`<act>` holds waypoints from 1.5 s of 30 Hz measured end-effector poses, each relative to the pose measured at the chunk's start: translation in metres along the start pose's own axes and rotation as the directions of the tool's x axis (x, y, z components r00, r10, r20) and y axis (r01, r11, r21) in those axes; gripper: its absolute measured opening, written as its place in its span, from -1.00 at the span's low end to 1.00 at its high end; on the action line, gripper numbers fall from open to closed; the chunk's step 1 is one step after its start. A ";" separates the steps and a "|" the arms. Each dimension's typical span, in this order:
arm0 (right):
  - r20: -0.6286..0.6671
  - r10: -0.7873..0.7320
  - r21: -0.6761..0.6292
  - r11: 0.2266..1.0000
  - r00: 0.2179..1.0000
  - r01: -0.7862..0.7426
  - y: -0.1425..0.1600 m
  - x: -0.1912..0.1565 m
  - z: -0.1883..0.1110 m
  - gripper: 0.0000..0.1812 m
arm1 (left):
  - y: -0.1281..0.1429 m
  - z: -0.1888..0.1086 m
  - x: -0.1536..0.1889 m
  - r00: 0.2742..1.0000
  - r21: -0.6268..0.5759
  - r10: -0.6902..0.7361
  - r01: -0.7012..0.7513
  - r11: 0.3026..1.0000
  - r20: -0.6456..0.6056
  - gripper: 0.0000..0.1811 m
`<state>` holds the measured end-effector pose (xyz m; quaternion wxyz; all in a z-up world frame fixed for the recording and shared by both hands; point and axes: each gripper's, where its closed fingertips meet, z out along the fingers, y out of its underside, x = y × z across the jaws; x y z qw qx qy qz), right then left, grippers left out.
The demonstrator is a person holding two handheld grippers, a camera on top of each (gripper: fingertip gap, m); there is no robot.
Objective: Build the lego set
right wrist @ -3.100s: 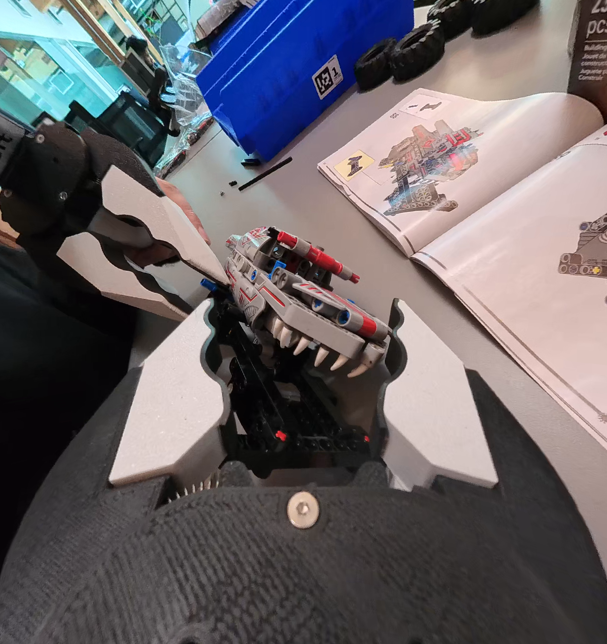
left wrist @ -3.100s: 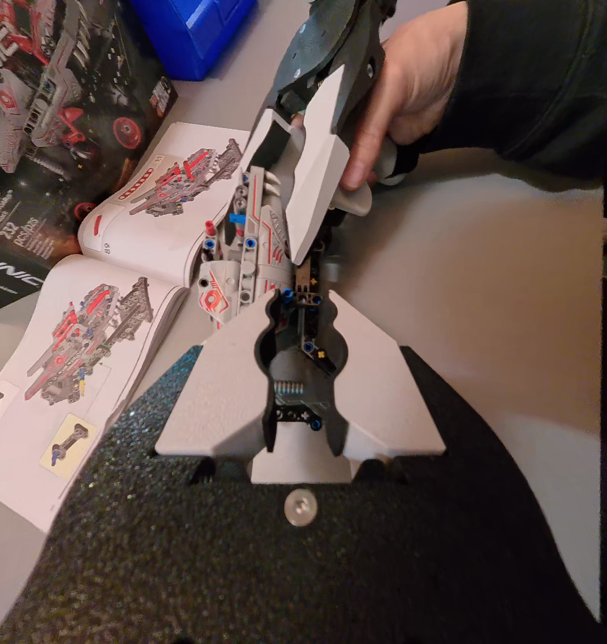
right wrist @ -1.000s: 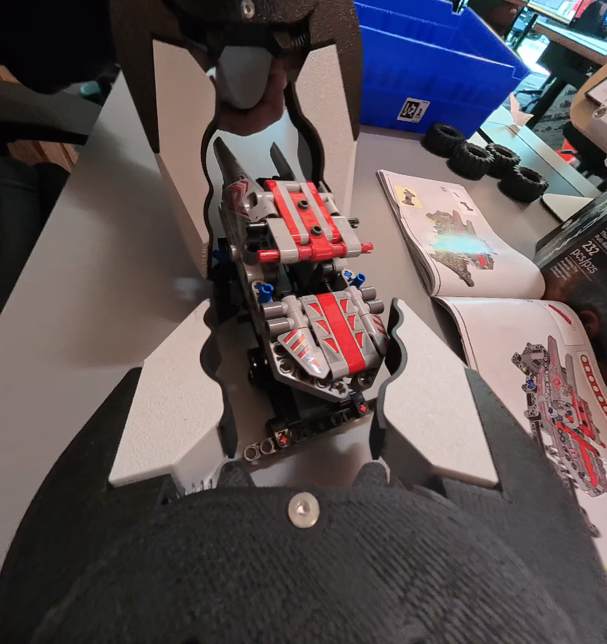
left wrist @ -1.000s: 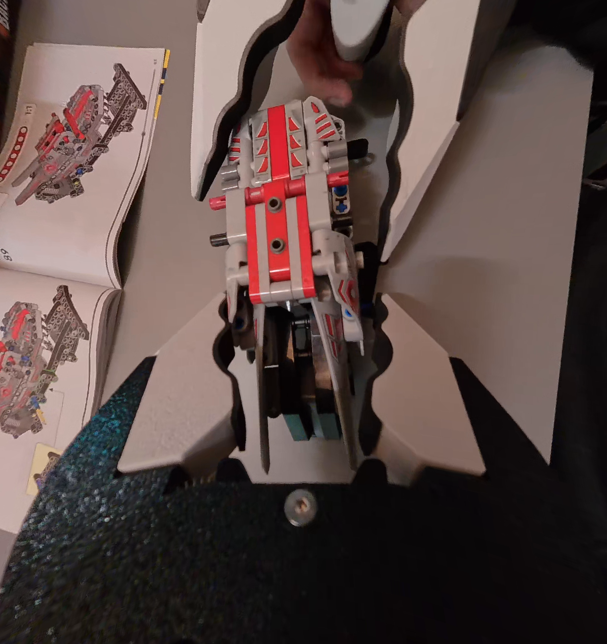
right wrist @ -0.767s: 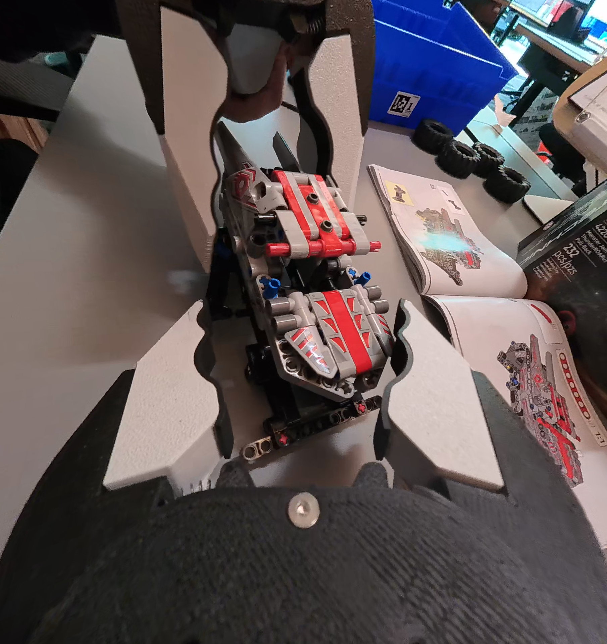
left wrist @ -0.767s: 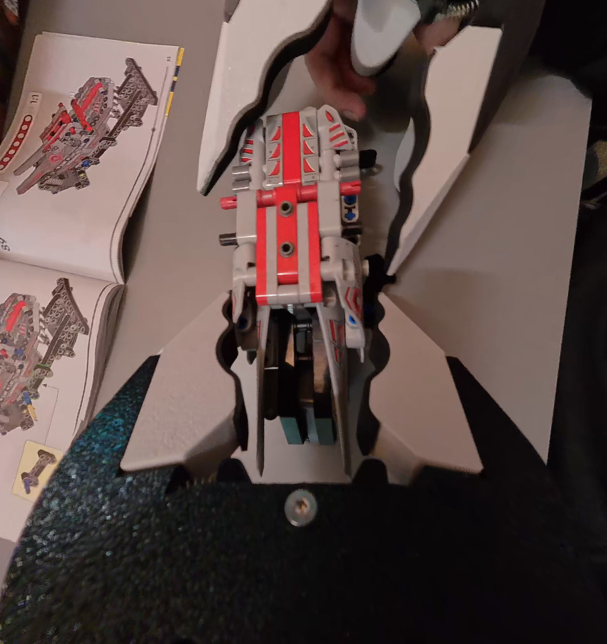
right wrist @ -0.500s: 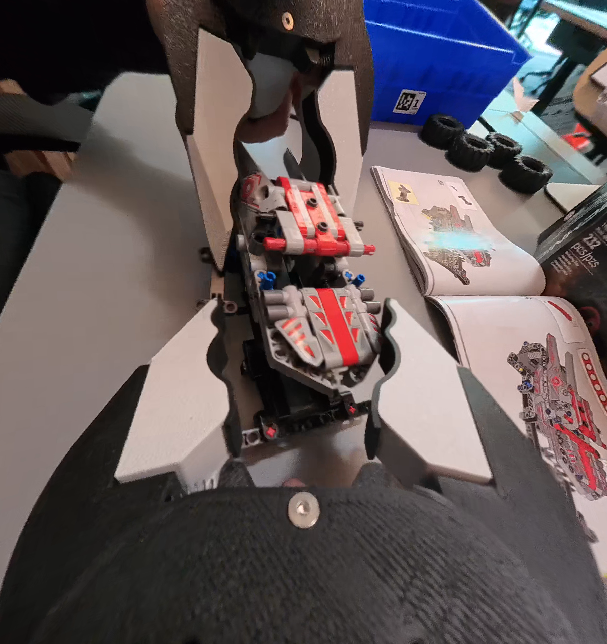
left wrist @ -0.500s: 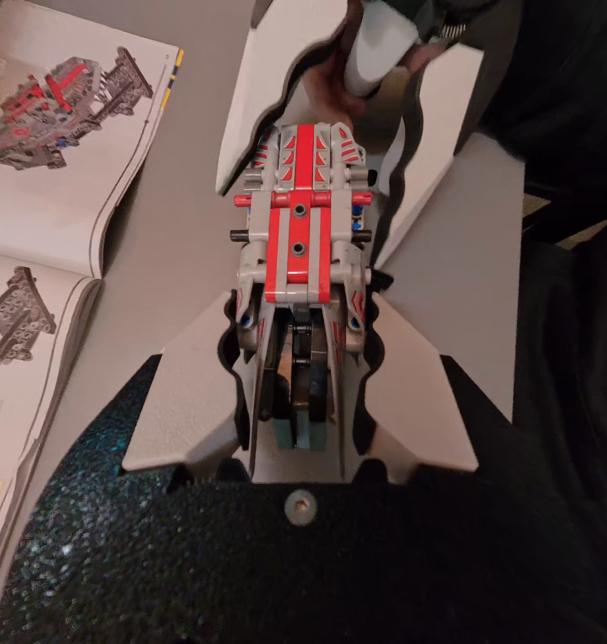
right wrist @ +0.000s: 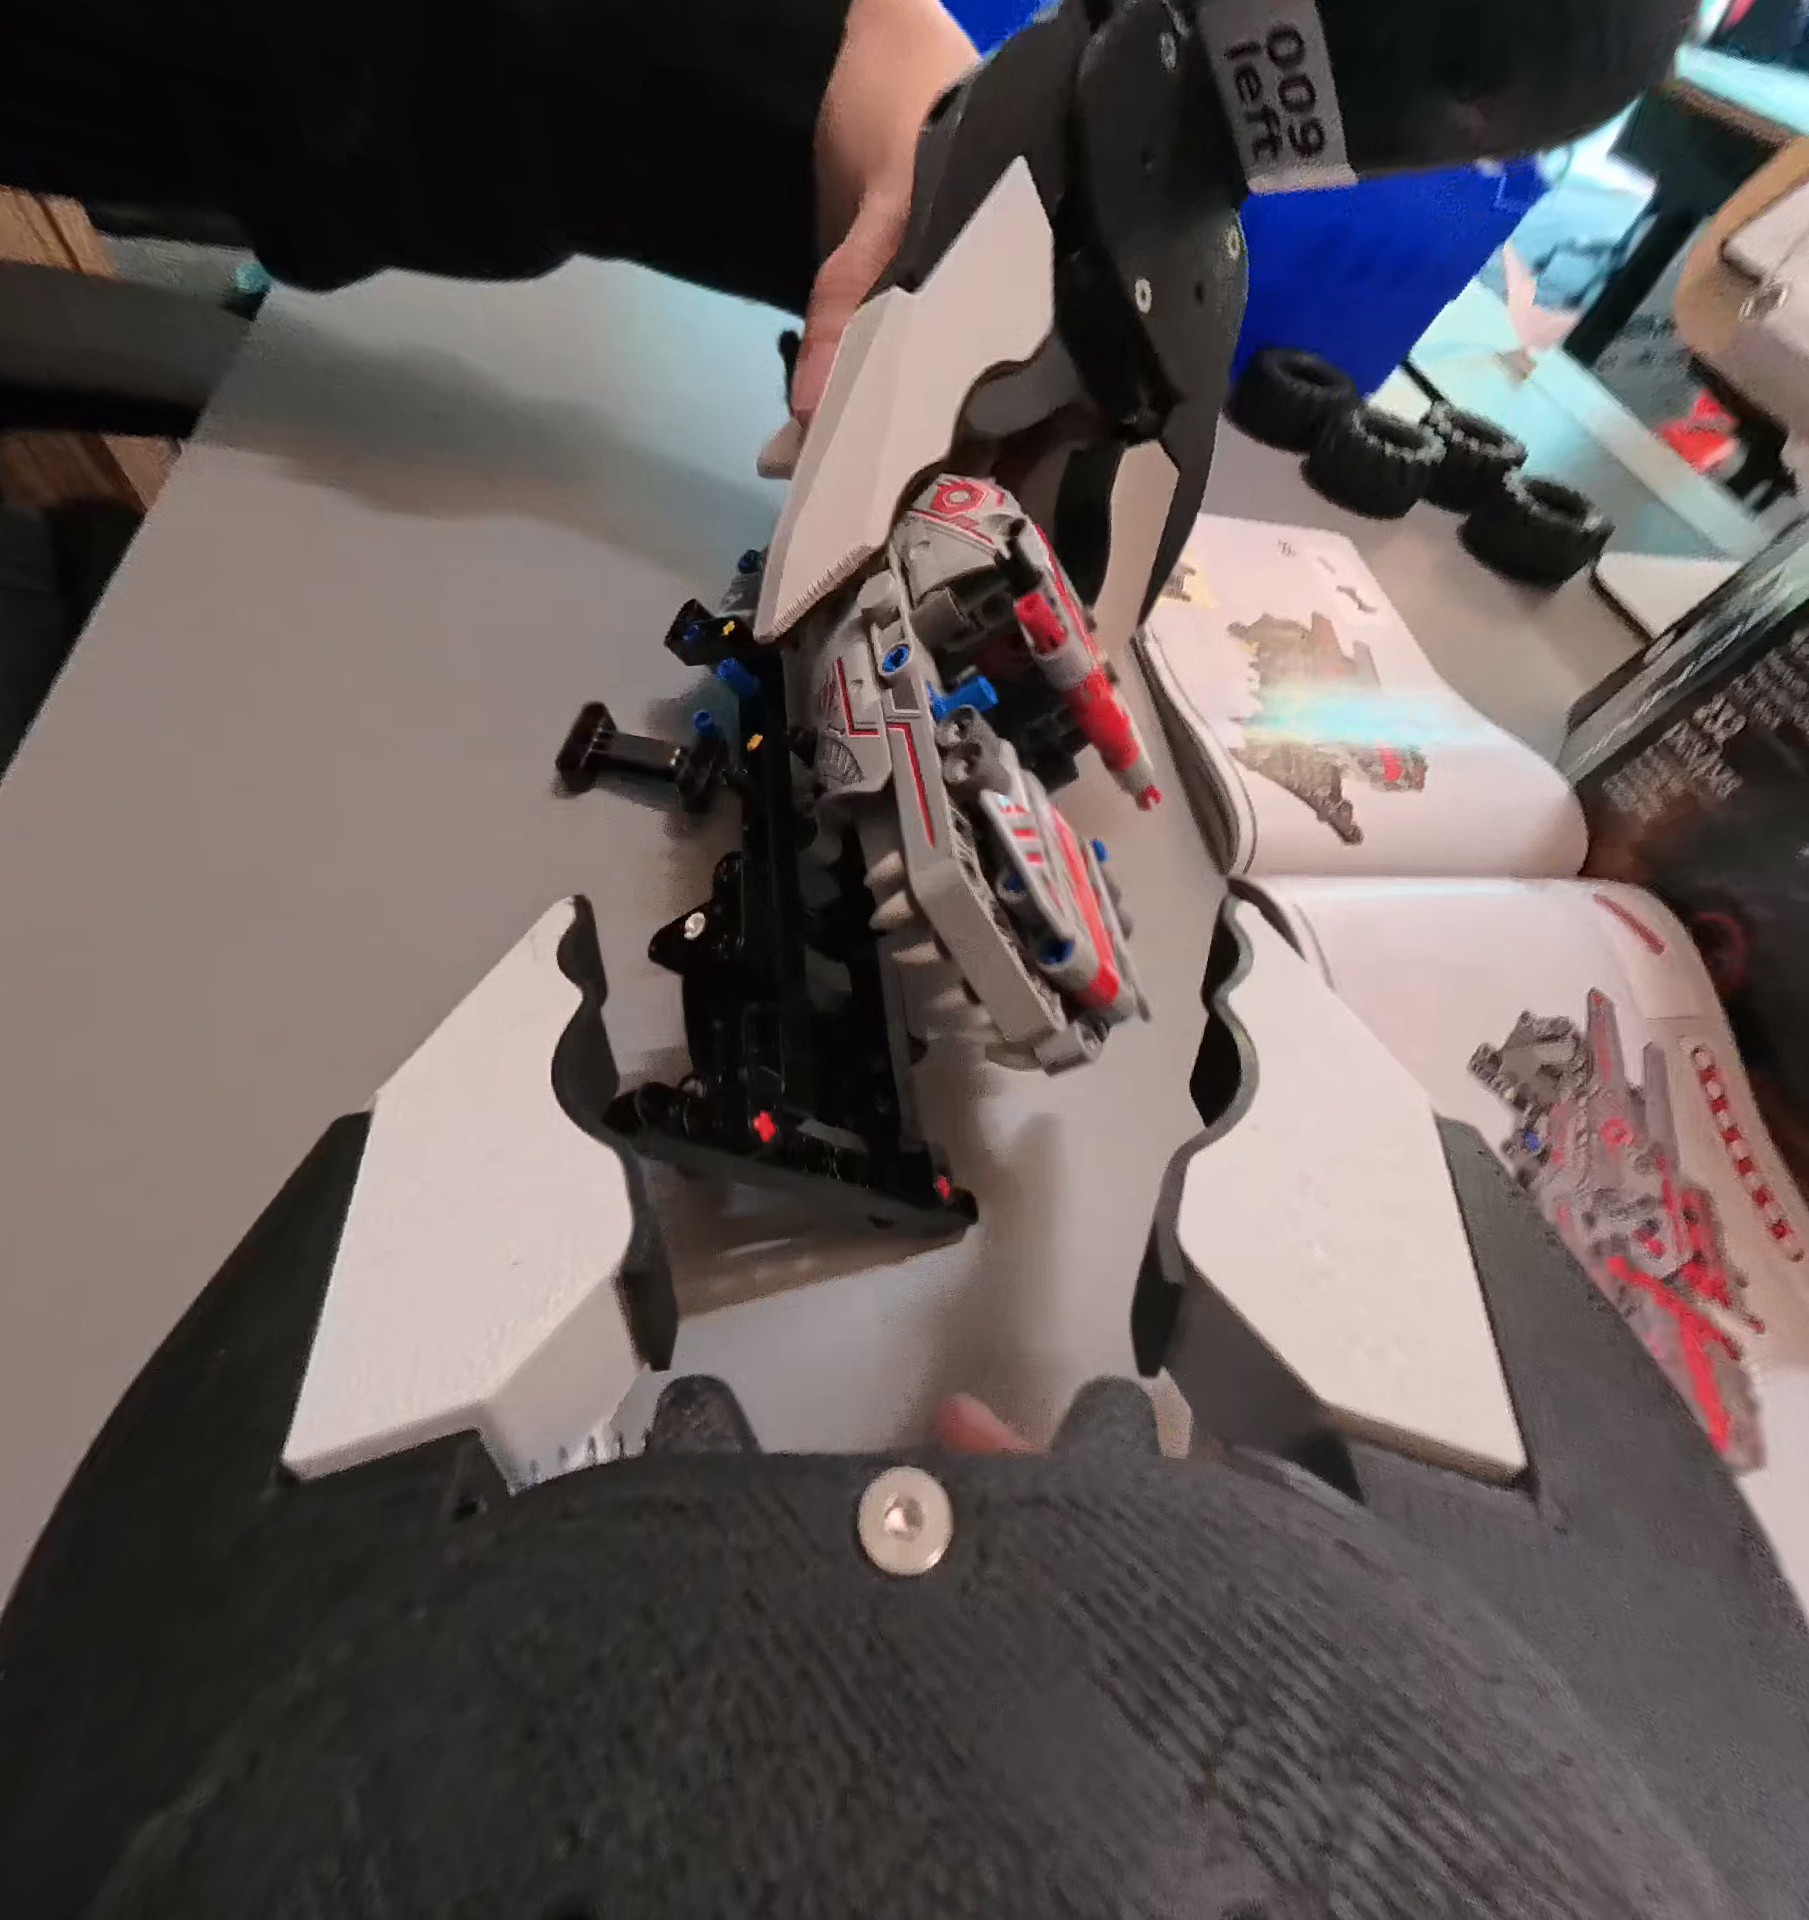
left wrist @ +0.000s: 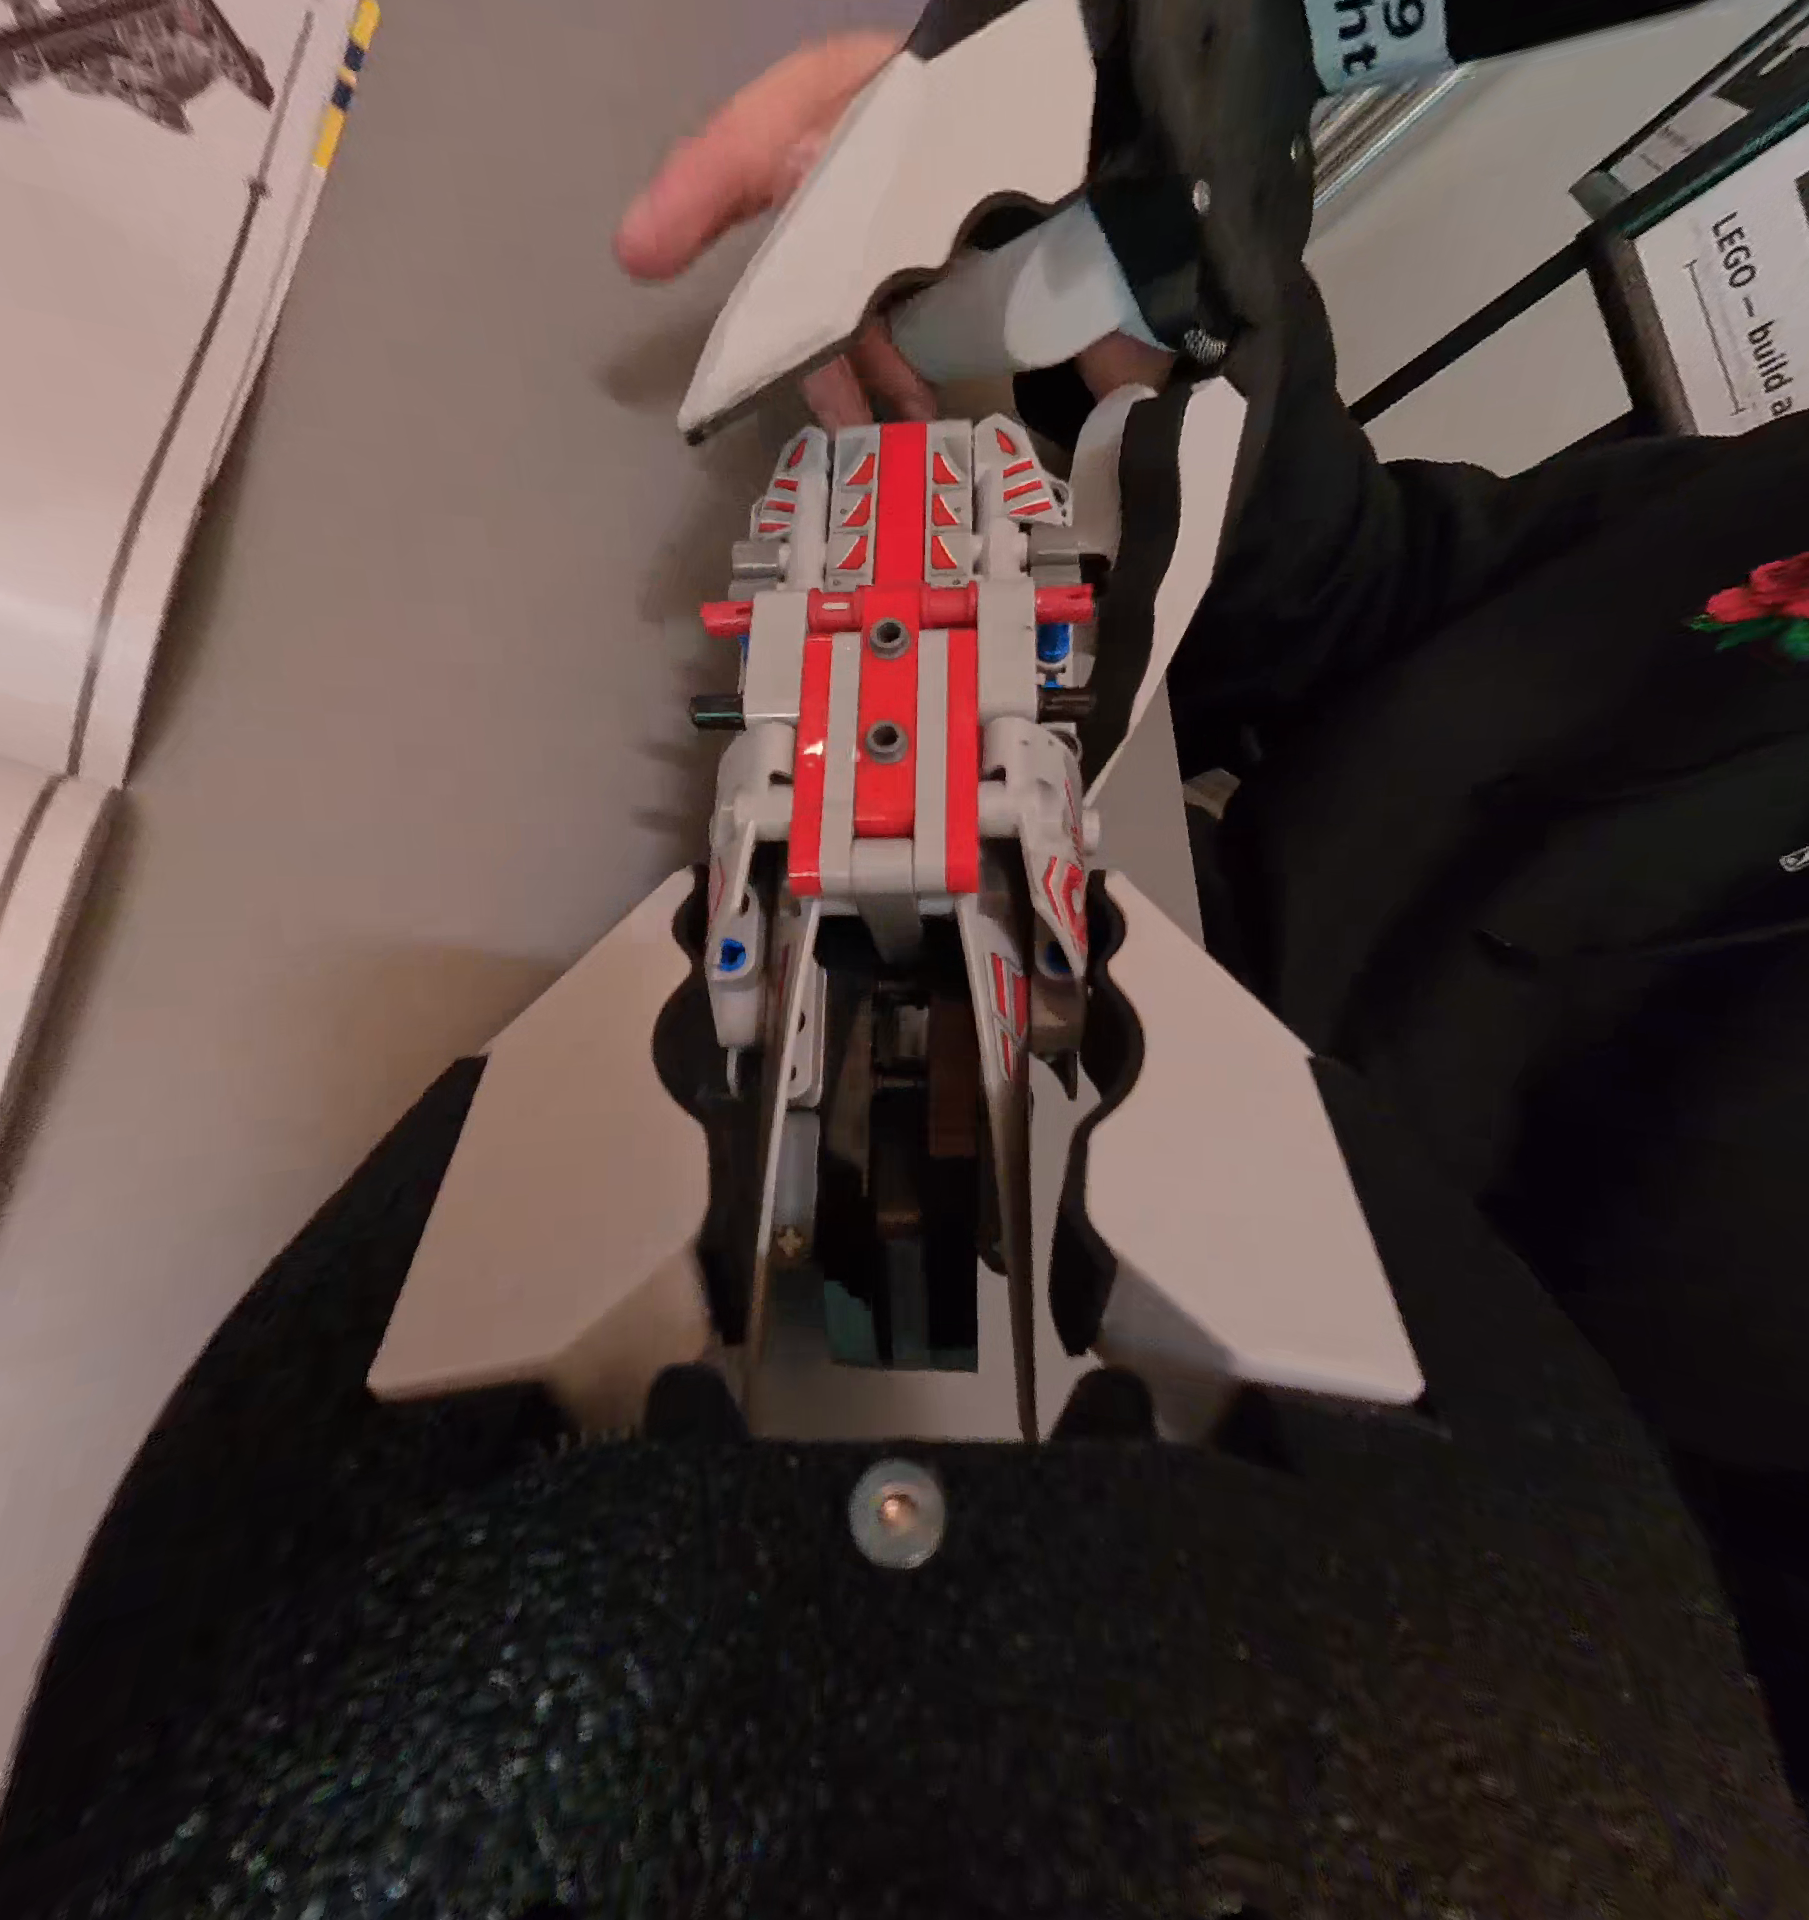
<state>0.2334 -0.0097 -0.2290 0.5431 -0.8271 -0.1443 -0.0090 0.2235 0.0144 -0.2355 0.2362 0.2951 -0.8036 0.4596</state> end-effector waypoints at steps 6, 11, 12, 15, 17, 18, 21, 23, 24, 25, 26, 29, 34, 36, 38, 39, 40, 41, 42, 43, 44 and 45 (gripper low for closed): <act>0.135 0.411 0.039 0.907 0.902 -0.419 -0.008 -0.003 -0.009 -0.07 | 0.002 0.000 0.008 0.961 0.011 0.236 -0.240 0.971 0.143 -0.25; 0.149 0.277 -0.070 0.960 0.949 -0.269 0.002 -0.029 0.004 -0.23 | 0.014 0.005 0.018 0.689 -0.206 0.590 -0.560 0.802 0.422 -0.26; 0.131 0.195 -0.078 0.979 0.972 -0.186 0.002 -0.035 0.005 -0.25 | 0.015 0.006 0.023 0.587 -0.266 0.662 -0.621 0.737 0.466 -0.26; -0.072 -0.216 -0.065 0.975 0.974 0.212 -0.011 -0.040 -0.003 -0.25 | 0.012 0.000 0.037 0.124 -0.495 0.798 -0.726 0.478 0.589 -0.26; -0.245 -0.496 -0.065 0.866 0.833 0.496 -0.028 -0.048 -0.011 -0.26 | 0.009 -0.008 0.045 -0.233 -0.711 0.798 -0.631 0.312 0.557 -0.27; -0.316 -0.578 -0.078 0.806 0.752 0.587 -0.033 -0.052 -0.013 -0.25 | 0.008 -0.012 0.050 -0.366 -0.787 0.777 -0.561 0.255 0.512 -0.27; -0.389 -0.694 -0.202 0.705 0.605 0.679 -0.030 -0.059 -0.013 -0.26 | 0.008 -0.011 0.058 -0.532 -0.869 0.736 -0.470 0.154 0.418 -0.27; -0.421 -0.731 -0.251 0.663 0.537 0.705 -0.033 -0.058 -0.015 -0.26 | 0.005 -0.014 0.060 -0.586 -0.883 0.701 -0.449 0.136 0.406 -0.27; -0.432 -0.742 -0.271 0.648 0.512 0.712 -0.034 -0.057 -0.016 -0.26 | 0.004 -0.015 0.062 -0.607 -0.890 0.688 -0.438 0.129 0.398 -0.27; -0.439 -0.748 -0.283 0.641 0.498 0.713 -0.035 -0.056 -0.017 -0.26 | 0.002 -0.016 0.063 -0.621 -0.894 0.678 -0.430 0.126 0.394 -0.27; -0.447 -0.754 -0.293 0.632 0.482 0.717 -0.037 -0.056 -0.019 -0.25 | 0.000 -0.016 0.064 -0.625 -0.893 0.672 -0.433 0.126 0.398 -0.27; -0.483 -0.783 -0.295 0.566 0.391 0.769 -0.051 -0.062 -0.023 -0.24 | -0.006 -0.013 0.070 -0.616 -0.878 0.672 -0.464 0.114 0.412 -0.28; -0.489 -0.801 -0.385 0.554 0.346 0.738 -0.051 -0.050 -0.027 -0.23 | -0.013 -0.013 0.072 -0.634 -0.886 0.678 -0.461 0.053 0.371 -0.28; -0.485 -0.804 -0.380 0.548 0.344 0.745 -0.050 -0.049 -0.028 -0.24 | -0.014 -0.010 0.071 -0.607 -0.869 0.702 -0.494 0.034 0.372 -0.28; -0.490 -0.792 -0.356 0.563 0.364 0.746 -0.052 -0.051 -0.028 -0.24 | -0.016 -0.009 0.069 -0.566 -0.843 0.733 -0.538 0.019 0.378 -0.28; -0.489 -0.781 -0.336 0.581 0.389 0.741 -0.051 -0.052 -0.027 -0.24 | -0.016 -0.008 0.067 -0.524 -0.823 0.762 -0.568 0.019 0.379 -0.28; -0.487 -0.763 -0.319 0.608 0.425 0.727 -0.051 -0.051 -0.027 -0.24 | -0.016 -0.008 0.064 -0.468 -0.797 0.796 -0.603 0.030 0.384 -0.29; -0.484 -0.734 -0.302 0.651 0.476 0.697 -0.050 -0.050 -0.027 -0.24 | -0.015 -0.006 0.062 -0.386 -0.763 0.836 -0.644 0.058 0.390 -0.29; -0.472 -0.682 -0.269 0.714 0.558 0.646 -0.047 -0.049 -0.026 -0.24 | -0.013 -0.004 0.058 -0.269 -0.719 0.880 -0.686 0.110 0.391 -0.29; -0.446 -0.599 -0.217 0.794 0.666 0.569 -0.044 -0.049 -0.024 -0.24 | -0.009 -0.001 0.055 -0.126 -0.669 0.916 -0.722 0.180 0.382 -0.29; -0.400 -0.495 -0.160 0.866 0.771 0.473 -0.041 -0.049 -0.023 -0.23 | -0.005 0.002 0.054 0.036 -0.606 0.932 -0.751 0.263 0.361 -0.28; -0.346 -0.377 -0.108 0.925 0.859 0.363 -0.038 -0.050 -0.022 -0.24 | -0.003 0.005 0.054 0.196 -0.536 0.925 -0.768 0.350 0.325 -0.28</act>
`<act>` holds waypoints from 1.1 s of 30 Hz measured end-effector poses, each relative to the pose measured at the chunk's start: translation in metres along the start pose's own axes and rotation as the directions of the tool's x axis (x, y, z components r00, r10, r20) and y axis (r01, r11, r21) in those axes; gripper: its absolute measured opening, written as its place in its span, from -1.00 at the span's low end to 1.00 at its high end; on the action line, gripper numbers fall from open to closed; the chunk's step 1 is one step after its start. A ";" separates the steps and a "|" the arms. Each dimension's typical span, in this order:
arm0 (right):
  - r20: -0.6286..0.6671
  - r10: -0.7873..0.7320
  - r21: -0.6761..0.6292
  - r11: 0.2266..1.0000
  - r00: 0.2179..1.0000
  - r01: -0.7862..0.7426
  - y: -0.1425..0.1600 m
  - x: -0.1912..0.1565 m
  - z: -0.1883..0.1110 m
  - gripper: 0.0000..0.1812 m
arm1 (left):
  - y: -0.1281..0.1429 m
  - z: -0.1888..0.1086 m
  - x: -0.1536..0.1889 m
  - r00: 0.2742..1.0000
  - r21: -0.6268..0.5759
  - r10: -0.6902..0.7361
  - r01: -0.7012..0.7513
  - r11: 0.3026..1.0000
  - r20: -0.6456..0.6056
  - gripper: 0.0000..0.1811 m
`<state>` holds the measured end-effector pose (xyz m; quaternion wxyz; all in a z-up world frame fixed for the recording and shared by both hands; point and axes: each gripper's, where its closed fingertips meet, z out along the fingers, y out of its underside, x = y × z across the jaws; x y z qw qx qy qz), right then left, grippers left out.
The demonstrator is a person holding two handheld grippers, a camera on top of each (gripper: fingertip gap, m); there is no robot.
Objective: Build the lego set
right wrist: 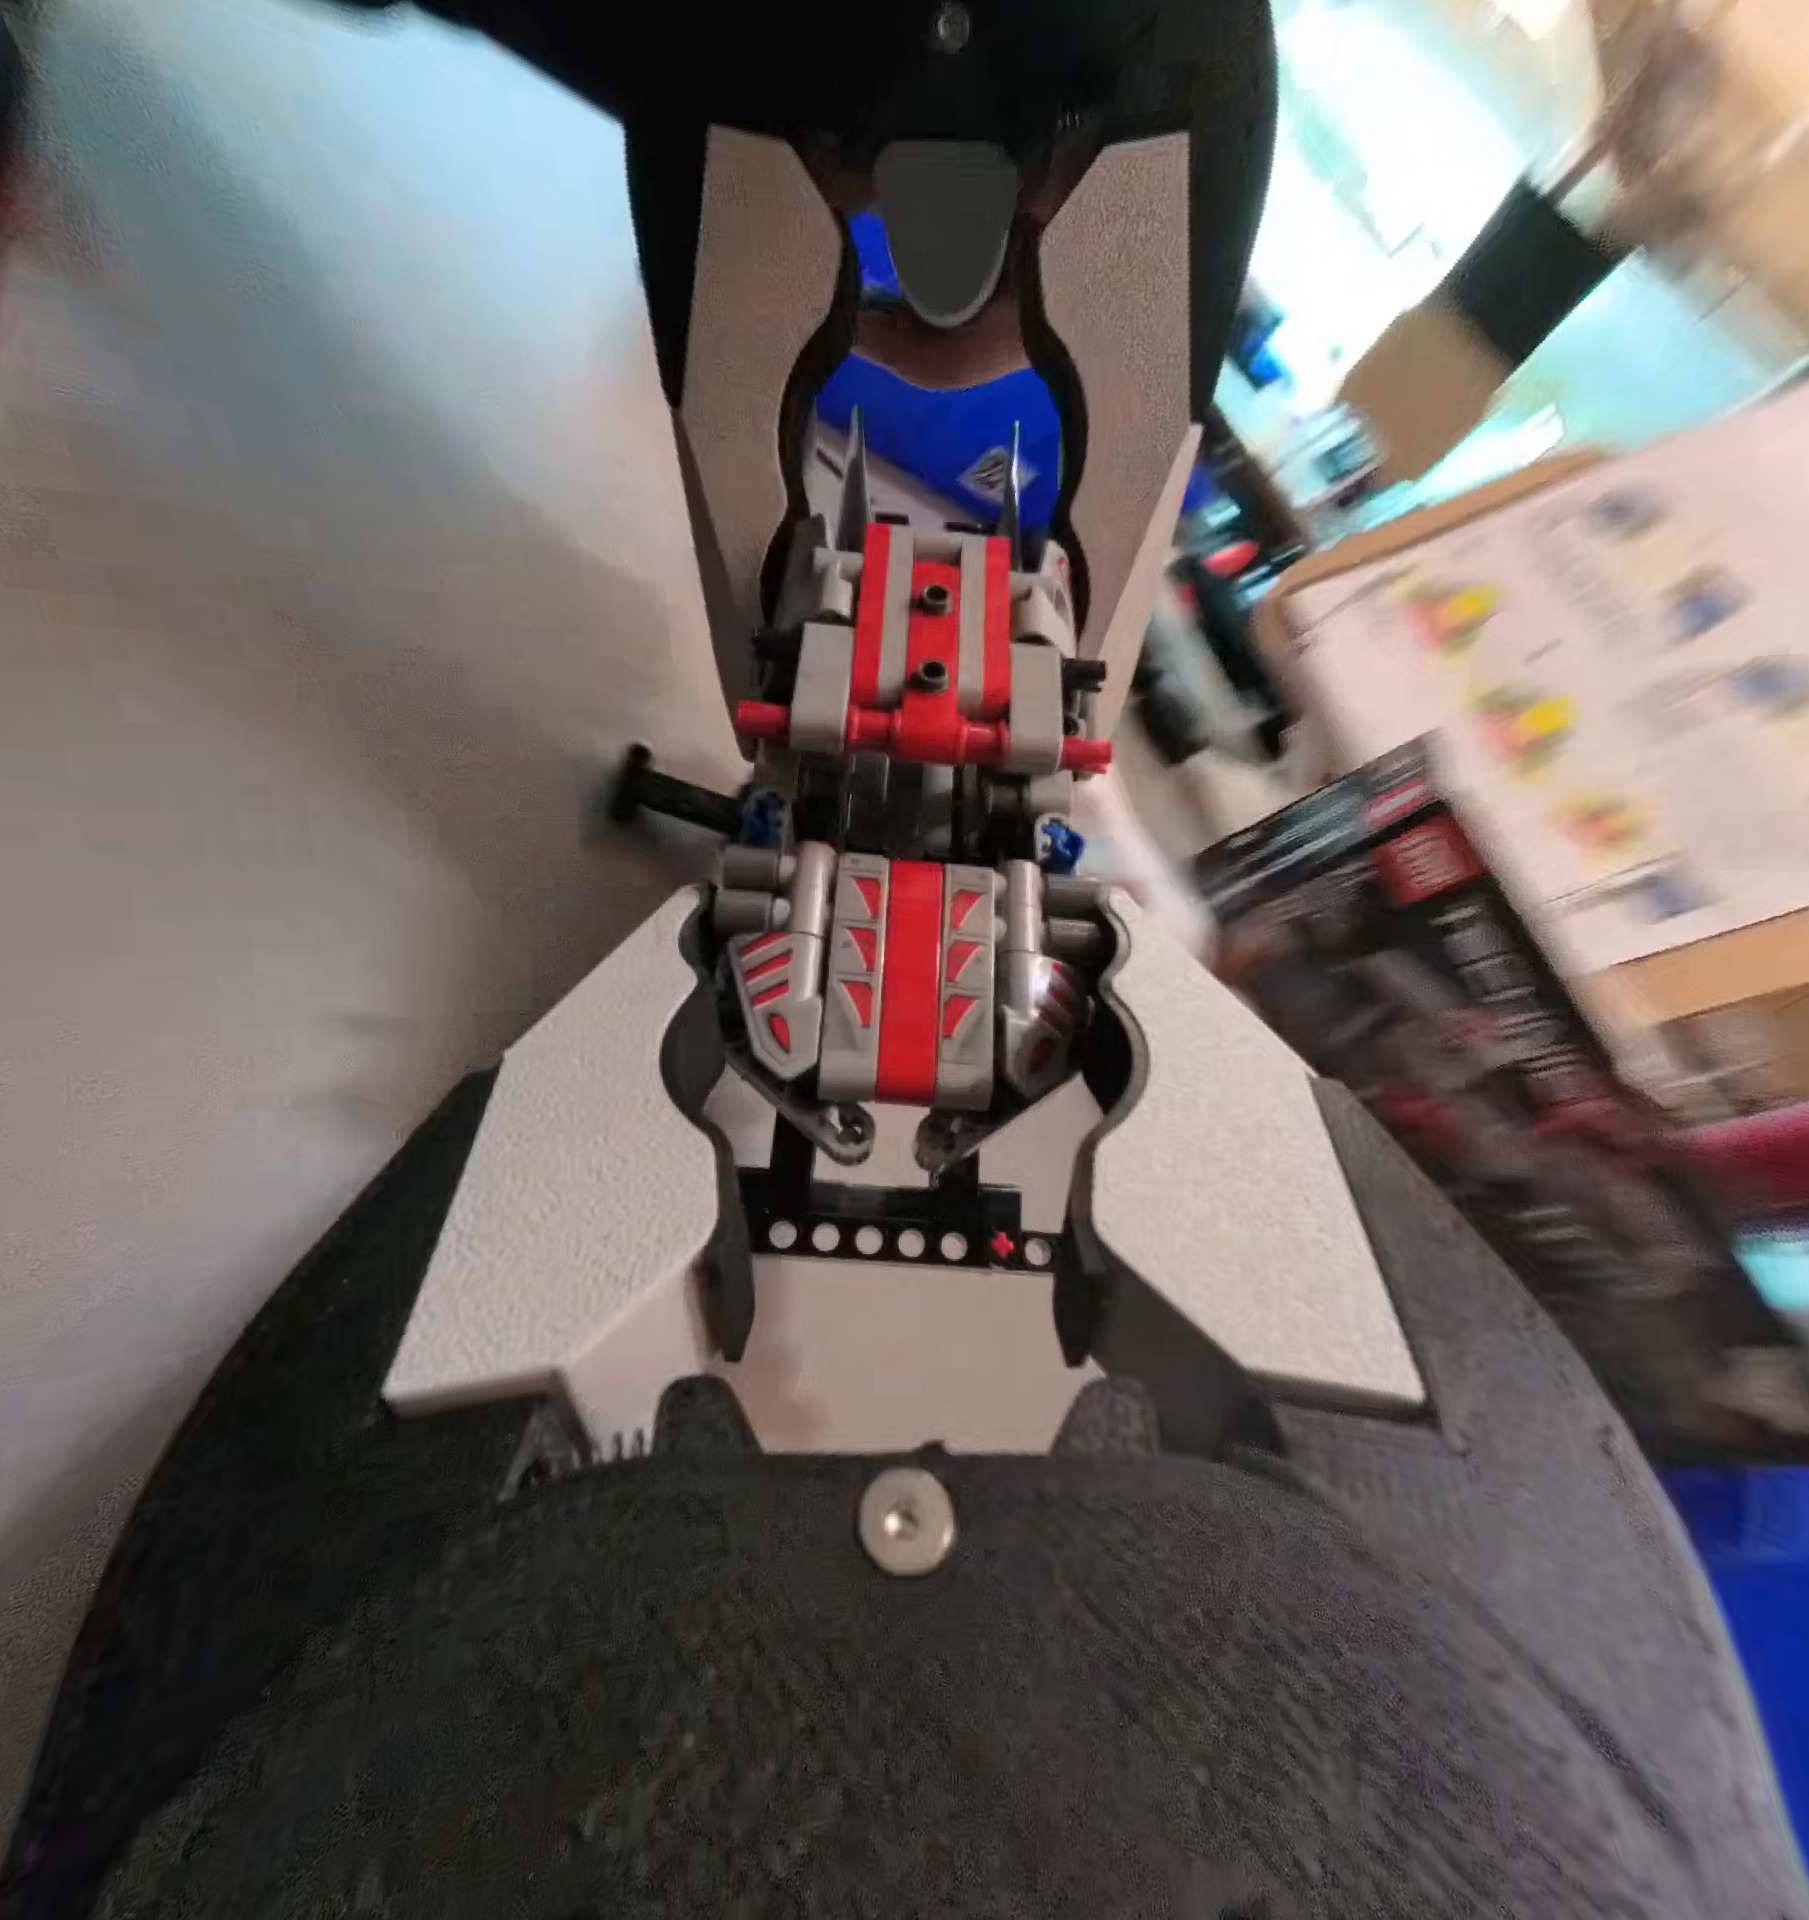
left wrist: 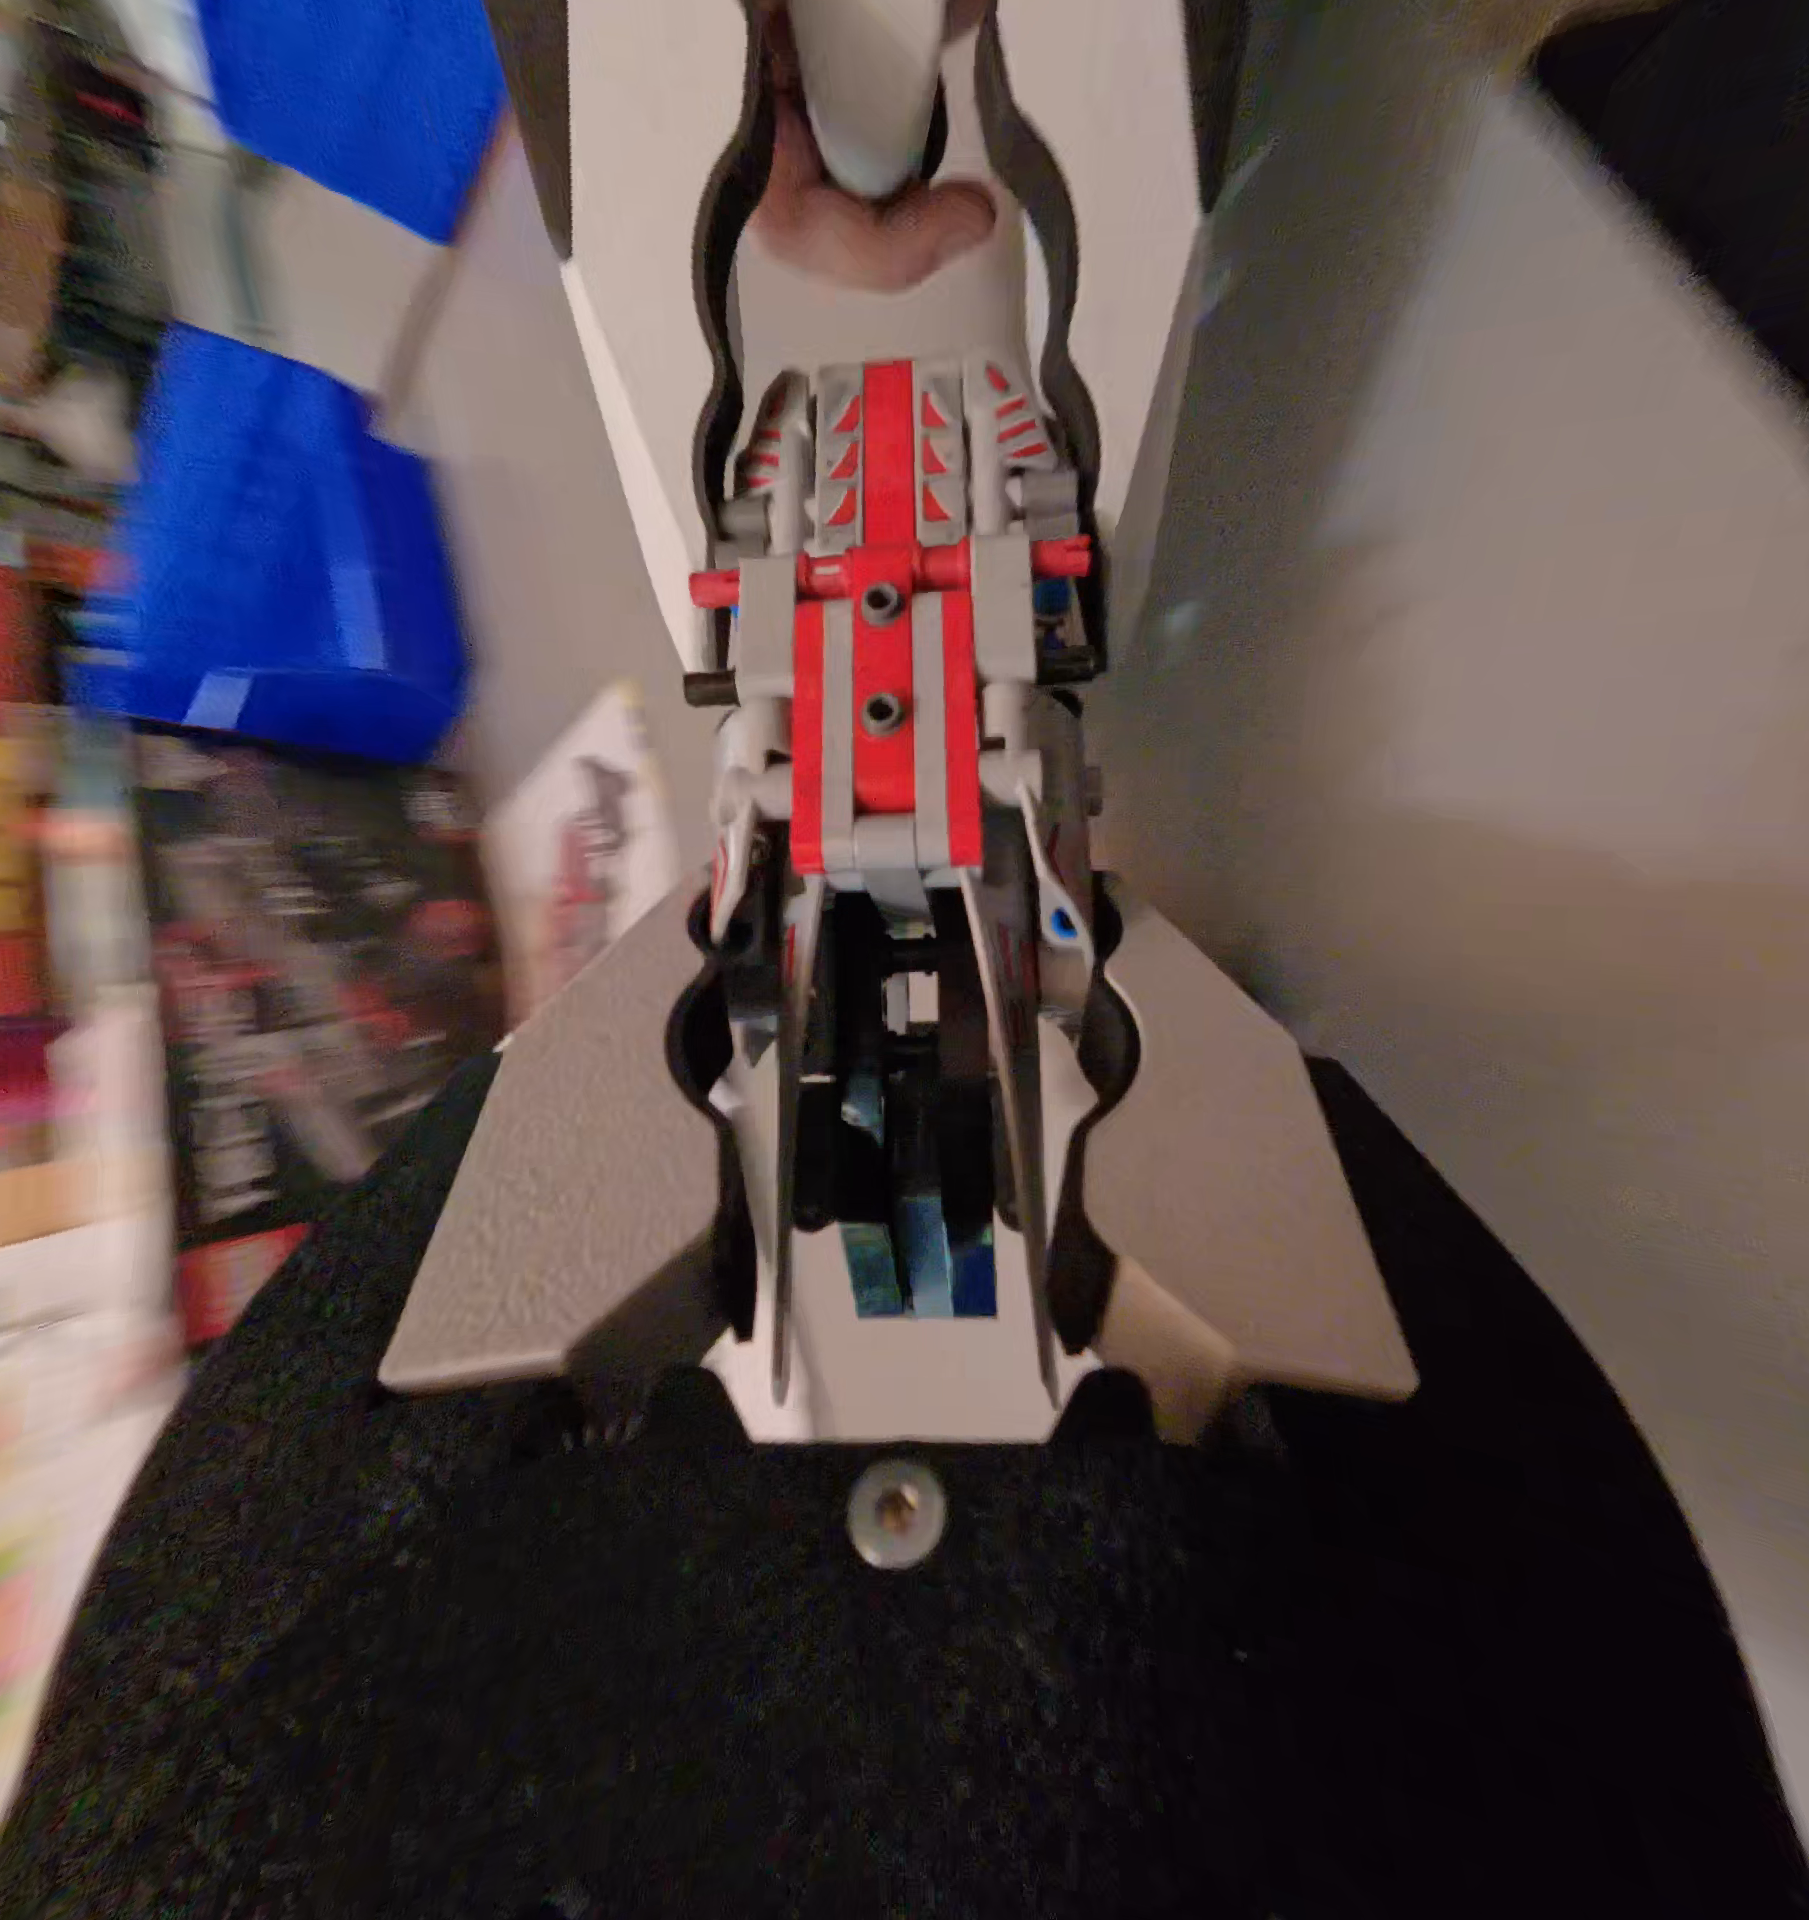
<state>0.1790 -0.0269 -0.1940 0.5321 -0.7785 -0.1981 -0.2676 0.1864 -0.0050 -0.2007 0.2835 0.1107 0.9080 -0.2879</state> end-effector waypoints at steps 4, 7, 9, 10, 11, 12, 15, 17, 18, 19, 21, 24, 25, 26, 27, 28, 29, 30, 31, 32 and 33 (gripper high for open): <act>0.231 0.506 -0.075 0.861 0.831 -0.503 0.008 0.004 -0.001 -0.23 | -0.001 0.008 -0.002 0.825 0.031 -0.328 0.384 0.923 -0.460 -0.29; 0.311 0.635 -0.133 0.766 0.707 -0.629 0.023 0.006 -0.002 -0.21 | -0.002 0.019 -0.004 0.563 -0.090 -0.472 0.574 0.814 -0.679 -0.29; 0.282 0.603 -0.082 0.790 0.746 -0.608 0.030 0.016 -0.005 -0.25 | 0.002 0.029 -0.002 0.376 -0.220 -0.558 0.648 0.729 -0.740 -0.29; 0.238 0.571 -0.062 0.816 0.785 -0.575 0.035 0.021 -0.008 -0.22 | 0.003 0.033 -0.002 0.309 -0.258 -0.583 0.676 0.690 -0.752 -0.29; 0.212 0.527 -0.040 0.846 0.823 -0.532 0.036 0.024 -0.013 -0.23 | 0.004 0.035 -0.001 0.234 -0.301 -0.600 0.694 0.654 -0.765 -0.29; 0.192 0.488 -0.007 0.869 0.852 -0.496 0.033 0.028 -0.017 -0.26 | 0.004 0.035 0.000 0.162 -0.337 -0.605 0.706 0.623 -0.779 -0.29; 0.183 0.431 -0.012 0.900 0.884 -0.436 0.033 0.029 -0.022 -0.39 | 0.005 0.038 0.001 -0.013 -0.431 -0.613 0.724 0.539 -0.790 -0.29; 0.224 0.405 -0.075 0.914 0.886 -0.399 0.040 0.022 -0.018 -0.47 | 0.004 0.041 0.004 -0.058 -0.452 -0.608 0.726 0.519 -0.792 -0.29; 0.240 0.389 -0.107 0.921 0.889 -0.374 0.045 0.019 -0.014 -0.51 | 0.005 0.043 0.006 -0.060 -0.456 -0.609 0.721 0.522 -0.791 -0.29; 0.262 0.371 -0.113 0.928 0.891 -0.354 0.047 0.017 -0.011 -0.52 | 0.006 0.046 0.008 -0.047 -0.459 -0.617 0.714 0.530 -0.786 -0.29; 0.312 0.365 -0.092 0.931 0.877 -0.354 0.045 0.017 -0.010 -0.58 | 0.008 0.051 0.006 0.016 -0.422 -0.631 0.731 0.537 -0.775 -0.28; 0.346 0.395 -0.086 0.917 0.851 -0.390 0.049 0.021 -0.007 -0.63 | 0.015 0.053 -0.008 0.176 -0.327 -0.675 0.771 0.547 -0.716 -0.21; 0.347 0.413 -0.093 0.909 0.842 -0.407 0.052 0.023 -0.005 -0.65 | 0.020 0.052 -0.015 0.247 -0.284 -0.695 0.783 0.553 -0.675 -0.21; 0.338 0.437 -0.101 0.897 0.834 -0.429 0.055 0.026 -0.003 -0.66 | 0.024 0.049 -0.025 0.337 -0.220 -0.710 0.793 0.568 -0.619 -0.23; 0.340 0.460 -0.102 0.885 0.821 -0.454 0.057 0.028 0.000 -0.67 | 0.028 0.042 -0.037 0.428 -0.143 -0.719 0.799 0.584 -0.548 -0.27; 0.341 0.482 -0.097 0.872 0.807 -0.480 0.058 0.030 0.002 -0.67 | 0.031 0.031 -0.048 0.509 -0.070 -0.726 0.795 0.602 -0.463 -0.32; 0.344 0.501 -0.093 0.860 0.794 -0.503 0.060 0.032 0.004 -0.67 | 0.031 0.017 -0.053 0.578 -0.007 -0.718 0.777 0.630 -0.387 -0.36; 0.351 0.517 -0.088 0.848 0.781 -0.522 0.061 0.033 0.005 -0.66 | 0.029 0.000 -0.050 0.639 0.040 -0.691 0.743 0.668 -0.339 -0.40; 0.360 0.529 -0.083 0.838 0.768 -0.539 0.063 0.034 0.007 -0.66 | 0.028 -0.015 -0.041 0.688 0.063 -0.663 0.706 0.705 -0.294 -0.44; 0.369 0.537 -0.080 0.832 0.759 -0.549 0.064 0.035 0.008 -0.66 | 0.029 -0.028 -0.028 0.724 0.064 -0.644 0.675 0.735 -0.246 -0.45; 0.376 0.535 -0.074 0.831 0.756 -0.551 0.065 0.036 0.009 -0.67 | 0.033 -0.038 -0.013 0.749 0.047 -0.631 0.651 0.758 -0.202 -0.47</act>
